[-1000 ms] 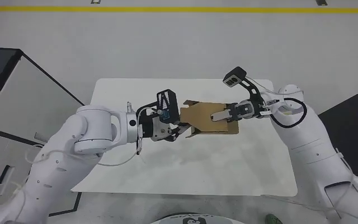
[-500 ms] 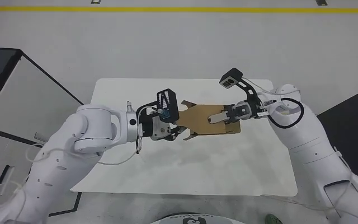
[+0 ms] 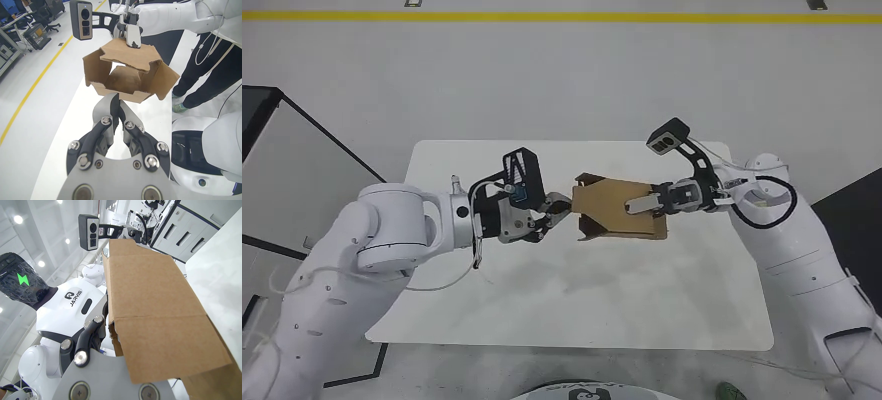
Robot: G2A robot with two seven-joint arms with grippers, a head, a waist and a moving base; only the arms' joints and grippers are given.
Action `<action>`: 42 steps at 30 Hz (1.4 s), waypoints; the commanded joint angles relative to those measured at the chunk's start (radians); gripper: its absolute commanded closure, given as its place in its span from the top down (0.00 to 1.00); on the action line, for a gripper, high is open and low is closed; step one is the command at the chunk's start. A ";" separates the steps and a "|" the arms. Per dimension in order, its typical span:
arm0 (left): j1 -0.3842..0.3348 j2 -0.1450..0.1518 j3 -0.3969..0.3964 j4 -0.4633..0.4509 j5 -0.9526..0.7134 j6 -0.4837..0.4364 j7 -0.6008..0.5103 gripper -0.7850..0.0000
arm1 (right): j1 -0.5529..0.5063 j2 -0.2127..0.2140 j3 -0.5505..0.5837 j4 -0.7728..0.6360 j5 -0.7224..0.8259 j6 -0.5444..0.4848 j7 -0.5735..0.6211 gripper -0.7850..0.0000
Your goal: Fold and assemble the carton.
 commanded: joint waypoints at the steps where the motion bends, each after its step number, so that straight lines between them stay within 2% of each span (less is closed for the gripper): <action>1: 0.004 0.000 0.003 -0.004 -0.002 -0.004 0.000 0.00 | -0.001 -0.002 -0.004 -0.007 0.000 0.000 0.000 0.00; 28: -0.037 -0.015 0.093 -0.012 -0.007 -0.004 -0.002 0.00 | 0.016 -0.027 -0.054 -0.010 -0.008 0.000 0.000 0.00; 42: -0.015 -0.008 0.037 -0.012 0.001 0.015 0.004 0.00 | -0.029 -0.013 0.001 0.008 0.011 0.000 0.000 0.00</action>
